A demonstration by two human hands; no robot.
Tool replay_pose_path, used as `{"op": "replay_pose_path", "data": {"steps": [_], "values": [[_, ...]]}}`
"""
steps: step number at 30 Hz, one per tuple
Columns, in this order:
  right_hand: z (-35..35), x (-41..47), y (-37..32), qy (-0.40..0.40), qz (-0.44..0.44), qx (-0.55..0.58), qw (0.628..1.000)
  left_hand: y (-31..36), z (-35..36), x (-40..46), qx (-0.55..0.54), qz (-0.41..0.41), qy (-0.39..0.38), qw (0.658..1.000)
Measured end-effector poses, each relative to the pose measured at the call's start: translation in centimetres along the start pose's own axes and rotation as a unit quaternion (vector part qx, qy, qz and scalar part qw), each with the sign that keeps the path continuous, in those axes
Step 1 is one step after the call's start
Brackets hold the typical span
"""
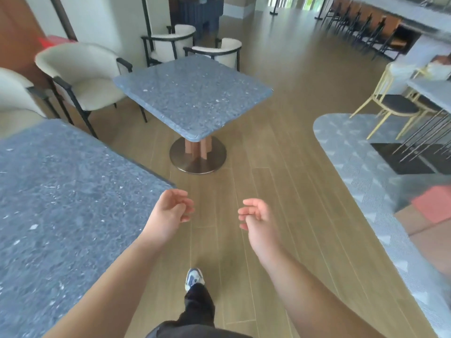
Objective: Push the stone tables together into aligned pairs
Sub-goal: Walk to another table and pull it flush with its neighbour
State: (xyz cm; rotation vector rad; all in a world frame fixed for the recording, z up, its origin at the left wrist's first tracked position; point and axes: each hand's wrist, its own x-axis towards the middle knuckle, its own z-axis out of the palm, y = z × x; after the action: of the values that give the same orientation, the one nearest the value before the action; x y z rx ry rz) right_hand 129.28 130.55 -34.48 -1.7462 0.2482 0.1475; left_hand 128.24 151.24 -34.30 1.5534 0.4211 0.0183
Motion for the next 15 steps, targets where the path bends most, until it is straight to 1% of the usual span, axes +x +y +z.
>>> {"op": "replay_pose_path", "data": {"steps": [5,7,10,15], "values": [[4.9,12.9,-3.0,-0.016,-0.007,-0.019,1.000,1.1,0.2,13.4,-0.041,-0.017,0.012,0.999],[6.8,17.8,-4.2,-0.017,0.016,-0.032,0.999,2.0,-0.3,18.8,-0.035,-0.030,0.017,0.999],[9.2,24.5,-5.8,-0.033,0.043,-0.047,0.997,2.8,-1.5,25.9,-0.042,-0.057,0.049,0.996],[13.3,35.0,-6.7,-0.031,0.089,-0.028,0.995,2.2,-2.7,34.9,-0.066,-0.111,0.091,0.987]]}}
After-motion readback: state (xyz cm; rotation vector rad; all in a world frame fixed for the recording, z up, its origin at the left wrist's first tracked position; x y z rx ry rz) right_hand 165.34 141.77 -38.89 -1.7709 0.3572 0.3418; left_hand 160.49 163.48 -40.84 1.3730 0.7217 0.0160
